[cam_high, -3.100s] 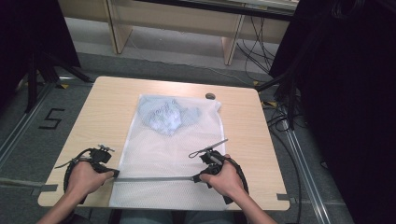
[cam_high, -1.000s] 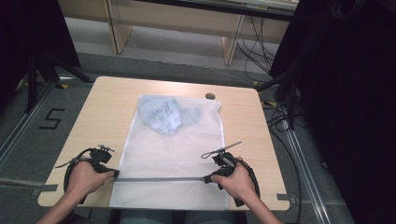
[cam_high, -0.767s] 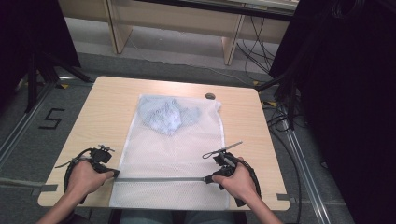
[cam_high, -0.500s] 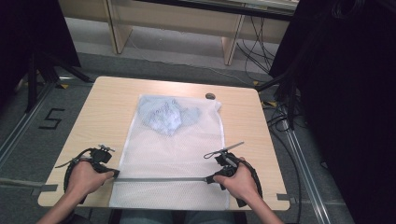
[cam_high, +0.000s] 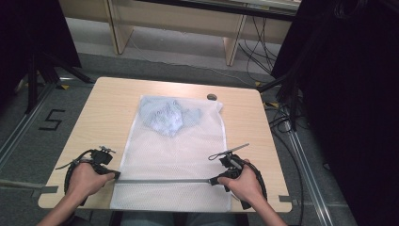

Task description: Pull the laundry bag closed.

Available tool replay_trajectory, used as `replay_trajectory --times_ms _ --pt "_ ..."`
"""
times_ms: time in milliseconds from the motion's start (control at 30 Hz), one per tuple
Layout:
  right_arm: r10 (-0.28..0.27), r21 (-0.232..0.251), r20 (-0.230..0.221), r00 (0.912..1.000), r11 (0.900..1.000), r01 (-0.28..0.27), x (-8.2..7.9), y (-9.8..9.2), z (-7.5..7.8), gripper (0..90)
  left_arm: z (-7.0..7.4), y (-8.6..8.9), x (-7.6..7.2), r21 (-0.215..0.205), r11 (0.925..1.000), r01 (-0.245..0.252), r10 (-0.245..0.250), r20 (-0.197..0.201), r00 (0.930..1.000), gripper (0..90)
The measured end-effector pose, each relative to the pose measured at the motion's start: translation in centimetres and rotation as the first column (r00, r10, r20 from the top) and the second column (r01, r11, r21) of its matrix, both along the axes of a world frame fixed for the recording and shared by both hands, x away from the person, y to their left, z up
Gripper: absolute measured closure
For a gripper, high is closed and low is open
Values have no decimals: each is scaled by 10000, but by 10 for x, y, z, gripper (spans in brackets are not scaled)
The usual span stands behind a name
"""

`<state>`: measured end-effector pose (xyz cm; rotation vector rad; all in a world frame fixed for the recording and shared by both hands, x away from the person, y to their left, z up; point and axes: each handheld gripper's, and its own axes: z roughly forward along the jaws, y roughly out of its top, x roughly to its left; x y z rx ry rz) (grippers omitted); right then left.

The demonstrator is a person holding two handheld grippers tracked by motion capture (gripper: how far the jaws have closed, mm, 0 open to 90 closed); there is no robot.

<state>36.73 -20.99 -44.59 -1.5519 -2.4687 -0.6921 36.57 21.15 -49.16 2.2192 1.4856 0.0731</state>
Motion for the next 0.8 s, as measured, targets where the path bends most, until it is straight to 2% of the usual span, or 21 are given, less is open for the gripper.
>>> replay_trajectory --times_ms 200,233,267,300,533,567,633,700,800 --pt "47 -71 54 10000 10000 -47 0 -4 -1 870 0 0 0 22 10000 29 -29 34 10000 899" --pt "20 -199 56 10000 9998 -19 -1 -5 -1 870 0 0 0 5 10000 -9 9 50 10000 899" --pt "47 -112 52 10000 9999 -46 0 -5 -2 870 0 -3 -2 -127 9993 -344 343 -127 9993 899" --pt "24 -81 58 10000 10000 -23 0 -6 -2 870 0 -3 -2 -151 9992 -381 379 -99 9992 899" --pt "-18 -58 57 10000 10000 18 0 -11 -2 870 0 -3 -2 -143 9992 -374 372 -105 9993 899" --pt "-208 -72 -99 9997 9998 207 -1 -11 -1 870 0 -3 -2 -141 9992 -376 375 -116 9992 899" --pt "-104 -82 87 9999 9999 104 0 -14 -3 870 0 -3 -2 -143 9992 -379 377 -113 9992 899" --pt "-120 -27 -131 9998 9999 119 0 -16 -4 869 0 -3 -2 -153 9992 -378 377 -114 9992 899" --pt "-365 -51 -50 9993 9993 365 0 -19 -4 870 0 -3 -2 -142 9992 -375 373 -112 9992 899"
